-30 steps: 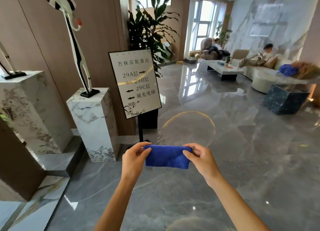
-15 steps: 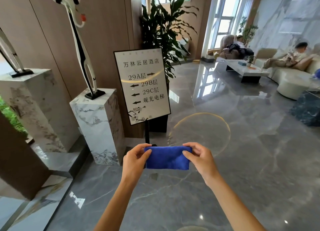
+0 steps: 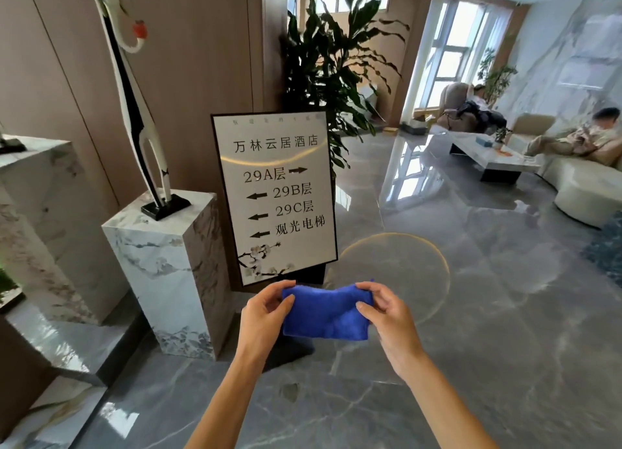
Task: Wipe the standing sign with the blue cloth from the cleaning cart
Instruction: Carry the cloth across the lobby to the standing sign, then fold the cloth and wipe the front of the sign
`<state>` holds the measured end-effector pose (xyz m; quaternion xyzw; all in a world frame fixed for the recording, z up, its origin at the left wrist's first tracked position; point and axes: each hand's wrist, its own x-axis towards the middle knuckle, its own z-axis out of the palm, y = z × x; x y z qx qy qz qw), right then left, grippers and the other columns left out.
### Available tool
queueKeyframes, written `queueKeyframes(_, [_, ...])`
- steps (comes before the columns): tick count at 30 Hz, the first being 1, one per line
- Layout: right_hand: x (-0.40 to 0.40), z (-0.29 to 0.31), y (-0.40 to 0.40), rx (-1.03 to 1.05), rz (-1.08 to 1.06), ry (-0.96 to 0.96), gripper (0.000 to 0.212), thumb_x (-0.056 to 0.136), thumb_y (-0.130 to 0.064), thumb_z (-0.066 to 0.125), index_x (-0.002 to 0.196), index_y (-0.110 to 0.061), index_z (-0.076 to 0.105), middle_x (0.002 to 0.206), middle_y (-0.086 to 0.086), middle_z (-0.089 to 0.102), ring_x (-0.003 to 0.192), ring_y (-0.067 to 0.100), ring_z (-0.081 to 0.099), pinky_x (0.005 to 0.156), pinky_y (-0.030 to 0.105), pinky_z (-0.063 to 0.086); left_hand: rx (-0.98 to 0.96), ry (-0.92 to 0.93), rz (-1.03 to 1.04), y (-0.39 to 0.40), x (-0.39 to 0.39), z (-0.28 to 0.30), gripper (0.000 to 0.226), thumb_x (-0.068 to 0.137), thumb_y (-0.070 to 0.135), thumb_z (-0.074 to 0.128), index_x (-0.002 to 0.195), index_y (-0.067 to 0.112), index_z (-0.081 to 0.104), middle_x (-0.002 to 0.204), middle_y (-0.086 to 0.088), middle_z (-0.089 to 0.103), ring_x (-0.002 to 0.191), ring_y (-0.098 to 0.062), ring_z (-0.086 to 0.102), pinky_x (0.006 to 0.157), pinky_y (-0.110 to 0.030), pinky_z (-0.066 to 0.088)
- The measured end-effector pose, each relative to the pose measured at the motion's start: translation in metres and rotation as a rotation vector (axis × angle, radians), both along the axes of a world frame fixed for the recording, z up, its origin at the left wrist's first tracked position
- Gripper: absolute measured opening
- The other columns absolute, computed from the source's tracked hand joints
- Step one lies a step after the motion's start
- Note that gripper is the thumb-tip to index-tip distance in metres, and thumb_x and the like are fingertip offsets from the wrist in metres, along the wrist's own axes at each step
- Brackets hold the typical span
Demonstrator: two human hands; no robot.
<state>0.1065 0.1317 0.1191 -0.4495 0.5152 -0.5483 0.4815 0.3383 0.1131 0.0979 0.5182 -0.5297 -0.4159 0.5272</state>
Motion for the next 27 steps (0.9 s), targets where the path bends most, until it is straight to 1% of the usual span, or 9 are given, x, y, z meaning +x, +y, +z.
queueKeyframes(3, [0.002, -0.007, -0.032, 0.078, -0.019, -0.209, 0.035, 0.092, 0.012, 0.055, 0.115, -0.012, 0.066, 0.110, 0.008, 0.078, 0.103, 0.024, 0.074, 0.081, 0.031, 0.058, 0.049, 0.075, -0.044, -0.031, -0.003, -0.002, 0.036, 0.093, 0.013, 0.068, 0.109, 0.045, 0.074, 0.106, 0.011, 0.077, 0.102, -0.008, 0.071, 0.082, -0.031, 0.060])
queueKeyframes(5, [0.001, -0.011, -0.051, 0.127, -0.029, -0.318, 0.033, 0.091, 0.009, 0.057, 0.120, -0.007, 0.062, 0.105, 0.012, 0.078, 0.094, 0.024, 0.075, 0.071, 0.030, 0.059, 0.077, 0.123, -0.065, -0.048, -0.005, -0.005, 0.039, 0.094, 0.011, 0.067, 0.109, 0.045, 0.074, 0.108, 0.008, 0.077, 0.103, -0.012, 0.071, 0.079, -0.032, 0.060])
queueKeyframes(7, [-0.002, -0.012, -0.068, 0.157, -0.024, -0.393, 0.035, 0.090, 0.006, 0.060, 0.124, 0.002, 0.059, 0.106, 0.020, 0.076, 0.095, 0.030, 0.073, 0.078, 0.038, 0.058, 0.096, 0.146, -0.062, -0.064, -0.009, -0.008, 0.040, 0.094, 0.009, 0.067, 0.109, 0.045, 0.075, 0.109, 0.007, 0.077, 0.103, -0.013, 0.072, 0.072, -0.026, 0.059])
queueKeyframes(9, [-0.004, -0.012, -0.085, 0.198, 0.018, -0.441, 0.040, 0.089, 0.000, 0.062, 0.128, 0.009, 0.057, 0.121, 0.030, 0.069, 0.112, 0.040, 0.067, 0.098, 0.051, 0.050, 0.115, 0.166, -0.052, -0.078, -0.015, -0.011, 0.039, 0.094, 0.008, 0.066, 0.111, 0.042, 0.075, 0.111, 0.004, 0.077, 0.103, -0.015, 0.071, 0.070, -0.023, 0.057])
queueKeyframes(12, [-0.012, -0.015, -0.114, 0.266, 0.056, -0.496, 0.049, 0.087, -0.006, 0.064, 0.132, 0.012, 0.054, 0.134, 0.034, 0.059, 0.130, 0.046, 0.055, 0.113, 0.056, 0.038, 0.116, 0.178, -0.039, -0.099, -0.024, -0.017, 0.039, 0.094, 0.006, 0.066, 0.113, 0.039, 0.074, 0.110, 0.004, 0.077, 0.101, -0.016, 0.072, 0.070, -0.024, 0.057])
queueKeyframes(18, [-0.030, -0.023, -0.181, 0.338, 0.240, -0.531, 0.051, 0.087, -0.010, 0.065, 0.131, 0.013, 0.055, 0.135, 0.032, 0.060, 0.130, 0.044, 0.056, 0.104, 0.047, 0.047, 0.153, 0.204, 0.042, -0.150, -0.046, -0.028, 0.038, 0.095, 0.006, 0.065, 0.112, 0.039, 0.074, 0.112, 0.004, 0.077, 0.108, -0.020, 0.070, 0.090, -0.043, 0.058])
queueKeyframes(21, [-0.046, -0.027, -0.223, 0.395, 0.332, -0.552, 0.048, 0.090, -0.013, 0.065, 0.128, 0.014, 0.058, 0.134, 0.031, 0.062, 0.128, 0.041, 0.059, 0.103, 0.045, 0.050, 0.151, 0.215, 0.080, -0.183, -0.066, -0.028, 0.037, 0.096, 0.007, 0.064, 0.113, 0.038, 0.074, 0.112, 0.006, 0.076, 0.108, -0.019, 0.070, 0.091, -0.040, 0.057])
queueKeyframes(24, [-0.058, -0.028, -0.262, 0.459, 0.442, -0.592, 0.048, 0.097, -0.020, 0.059, 0.134, 0.010, 0.055, 0.138, 0.028, 0.060, 0.132, 0.037, 0.057, 0.112, 0.047, 0.043, 0.158, 0.233, 0.118, -0.213, -0.084, -0.024, 0.037, 0.095, 0.004, 0.063, 0.114, 0.034, 0.075, 0.116, 0.003, 0.076, 0.110, -0.018, 0.070, 0.093, -0.039, 0.056])
queueKeyframes(27, [-0.068, -0.030, -0.292, 0.526, 0.508, -0.601, 0.050, 0.099, -0.025, 0.059, 0.139, 0.004, 0.053, 0.141, 0.024, 0.060, 0.132, 0.036, 0.058, 0.102, 0.044, 0.054, 0.147, 0.238, 0.180, -0.236, -0.101, -0.018, 0.044, 0.095, -0.002, 0.061, 0.110, 0.036, 0.076, 0.111, 0.003, 0.077, 0.105, -0.015, 0.072, 0.086, -0.029, 0.059])
